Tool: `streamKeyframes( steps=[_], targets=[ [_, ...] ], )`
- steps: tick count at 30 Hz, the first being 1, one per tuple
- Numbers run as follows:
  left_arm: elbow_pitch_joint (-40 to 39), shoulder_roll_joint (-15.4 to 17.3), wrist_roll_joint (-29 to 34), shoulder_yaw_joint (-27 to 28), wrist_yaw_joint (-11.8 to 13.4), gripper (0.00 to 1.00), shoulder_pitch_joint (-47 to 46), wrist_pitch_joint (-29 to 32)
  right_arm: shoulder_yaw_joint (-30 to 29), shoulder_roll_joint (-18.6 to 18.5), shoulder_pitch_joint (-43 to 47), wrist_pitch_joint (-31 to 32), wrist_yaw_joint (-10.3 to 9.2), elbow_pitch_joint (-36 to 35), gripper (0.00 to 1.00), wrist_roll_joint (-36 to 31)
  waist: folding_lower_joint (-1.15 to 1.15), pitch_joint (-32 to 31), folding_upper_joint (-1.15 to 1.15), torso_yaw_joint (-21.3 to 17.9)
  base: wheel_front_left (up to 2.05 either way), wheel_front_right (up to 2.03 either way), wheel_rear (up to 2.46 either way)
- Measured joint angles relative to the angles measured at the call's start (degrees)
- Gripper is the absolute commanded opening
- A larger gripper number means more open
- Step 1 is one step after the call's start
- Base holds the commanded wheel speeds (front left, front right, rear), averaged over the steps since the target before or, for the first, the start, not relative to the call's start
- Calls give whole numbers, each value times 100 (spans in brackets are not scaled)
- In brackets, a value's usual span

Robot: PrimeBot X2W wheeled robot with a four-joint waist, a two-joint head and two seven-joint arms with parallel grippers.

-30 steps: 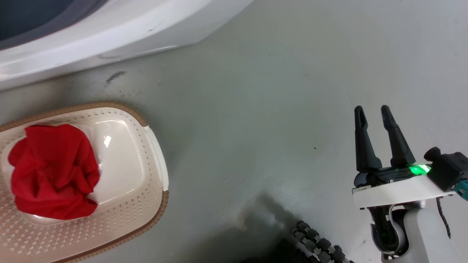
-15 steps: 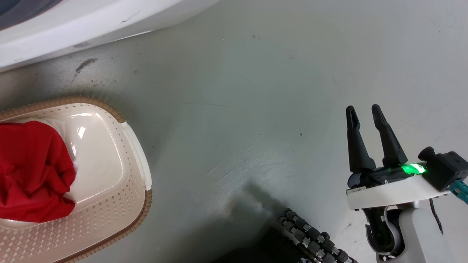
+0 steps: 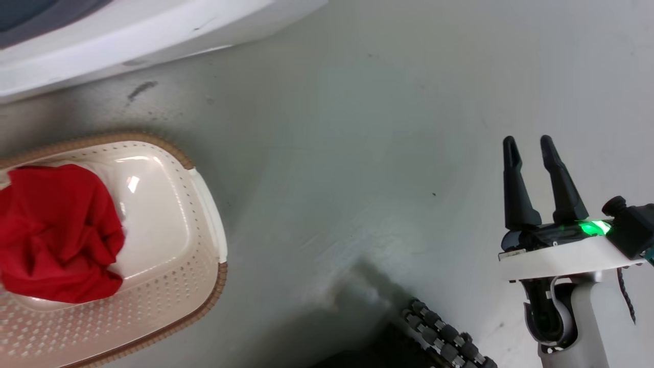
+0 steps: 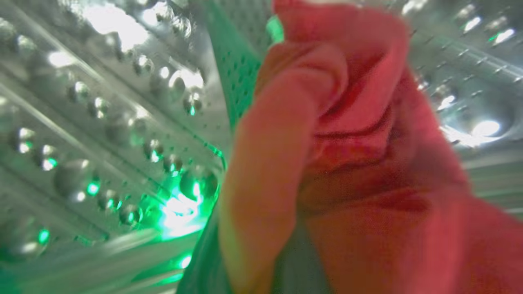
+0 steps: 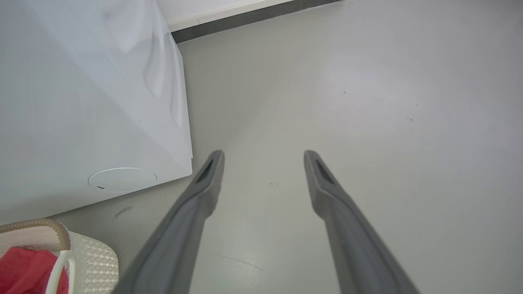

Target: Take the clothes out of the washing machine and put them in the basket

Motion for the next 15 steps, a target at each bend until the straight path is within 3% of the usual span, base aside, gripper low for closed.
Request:
streamKeyframes(
  steps=[15],
  targets=[
    [341, -587, -583, -81, -186, 0, 1332, -2906, -581, 3, 36, 0, 0, 87, 100, -808, -1, -1134, 0, 628, 0, 0, 0]
  ],
)
